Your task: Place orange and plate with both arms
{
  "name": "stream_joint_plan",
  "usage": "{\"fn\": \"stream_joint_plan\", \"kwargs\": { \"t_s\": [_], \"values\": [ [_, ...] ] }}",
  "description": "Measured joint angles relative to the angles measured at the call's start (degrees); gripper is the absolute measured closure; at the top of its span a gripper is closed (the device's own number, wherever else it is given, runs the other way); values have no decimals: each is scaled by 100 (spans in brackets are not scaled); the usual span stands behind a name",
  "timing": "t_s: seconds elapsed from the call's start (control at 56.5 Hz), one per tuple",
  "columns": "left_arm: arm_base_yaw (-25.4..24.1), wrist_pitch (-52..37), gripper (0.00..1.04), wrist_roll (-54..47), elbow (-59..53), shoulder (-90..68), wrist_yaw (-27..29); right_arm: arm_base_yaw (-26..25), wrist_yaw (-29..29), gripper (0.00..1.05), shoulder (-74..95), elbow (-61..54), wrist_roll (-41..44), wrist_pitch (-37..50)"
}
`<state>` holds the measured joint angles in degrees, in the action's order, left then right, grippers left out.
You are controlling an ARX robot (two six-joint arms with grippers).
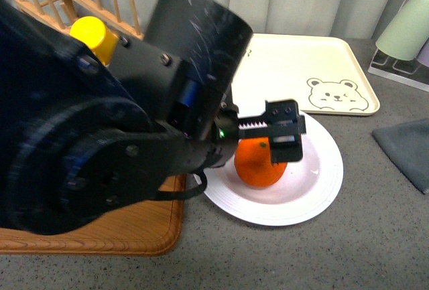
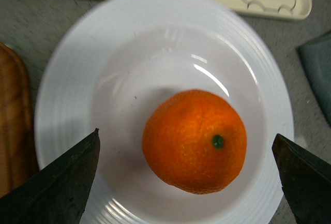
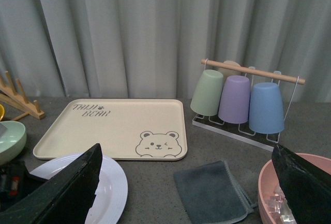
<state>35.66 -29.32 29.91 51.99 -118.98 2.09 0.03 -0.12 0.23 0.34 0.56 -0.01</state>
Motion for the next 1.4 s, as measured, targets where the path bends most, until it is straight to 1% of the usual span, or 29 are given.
{"fn": "stream_joint_plan", "kwargs": {
  "t_s": [0.159, 0.248, 0.336, 0.478, 0.584, 0.673, 0.726, 0.761, 0.797, 0.815, 0.85, 0.868, 0.903, 0.939, 0.992, 1.062, 1.133, 1.204, 1.257, 1.275, 1.399],
  "values": [
    [-140, -238, 6, -87, -710, 1010, 417, 0, 0, 9, 0, 0, 0, 0],
    [-328, -334, 6, -133, -1502, 1891, 721, 0, 0, 9, 0, 0, 0, 0],
    [-538, -348, 6, -136, -2179, 2669, 800, 0, 0, 9, 0, 0, 0, 0],
    [-922, 188, 6, -127, -3058, 3995, 903, 0, 0, 9, 0, 0, 0, 0],
    [-1276, 828, 6, -129, -3683, 5224, 1001, 0, 0, 9, 0, 0, 0, 0],
    [-1405, 1213, 6, -129, -3912, 5899, 1023, 0, 0, 9, 0, 0, 0, 0],
    [-1419, 1187, 7, -199, -3952, 6043, 1086, 0, 2, 9, 0, 0, 0, 0],
    [-1405, 520, 11, -498, -4127, 5886, 1377, 0, 0, 9, 0, 0, 0, 0],
    [-1440, -656, 19, -938, -4437, 5628, 1624, 0, 0, 9, 0, 0, 0, 0],
    [-1462, -951, 20, -1137, -4527, 5595, 1644, 0, 0, 9, 0, 0, 0, 0],
    [-1576, -1840, 28, -1585, -4846, 5482, 1631, 0, -2, 9, 0, 0, 0, 0],
    [-1635, -2164, 31, -1797, -4972, 5501, 1606, 0, 0, 9, 0, 0, 0, 0],
    [-1729, -2323, 36, -2083, -5031, 5696, 1561, 0, 11, 9, 0, 0, -2, 0],
    [-1821, -2247, 42, -2323, -5012, 5993, 1467, 0, 11, 9, 7, 0, 0, 0],
    [-1989, -1963, 53, -2583, -4992, 6599, 1298, 0, 7, 9, 7, 0, 0, 0],
    [-2142, -1666, 63, -2730, -5014, 7058, 1128, 0, 7, 9, 0, 0, 0, 0],
    [-2345, -1296, 78, -2830, -5077, 7508, 966, 0, 0, 9, 0, 0, 0, 0],
    [-2483, -1027, 88, -2863, -5080, 7766, 846, 0, 0, 9, 0, 0, 0, 0],
    [-2597, -785, 99, -2885, -5082, 8046, 737, 0, 2, 9, 0, 0, 0, 0],
    [-2616, -745, 101, -2883, -5082, 8098, 708, 0, 2, 9, 0, 0, 0, 0],
    [-2822, -273, 101, -2929, -5082, 8675, 507, 0, 2, 9, 0, 0, 0, 0]
  ]
}}
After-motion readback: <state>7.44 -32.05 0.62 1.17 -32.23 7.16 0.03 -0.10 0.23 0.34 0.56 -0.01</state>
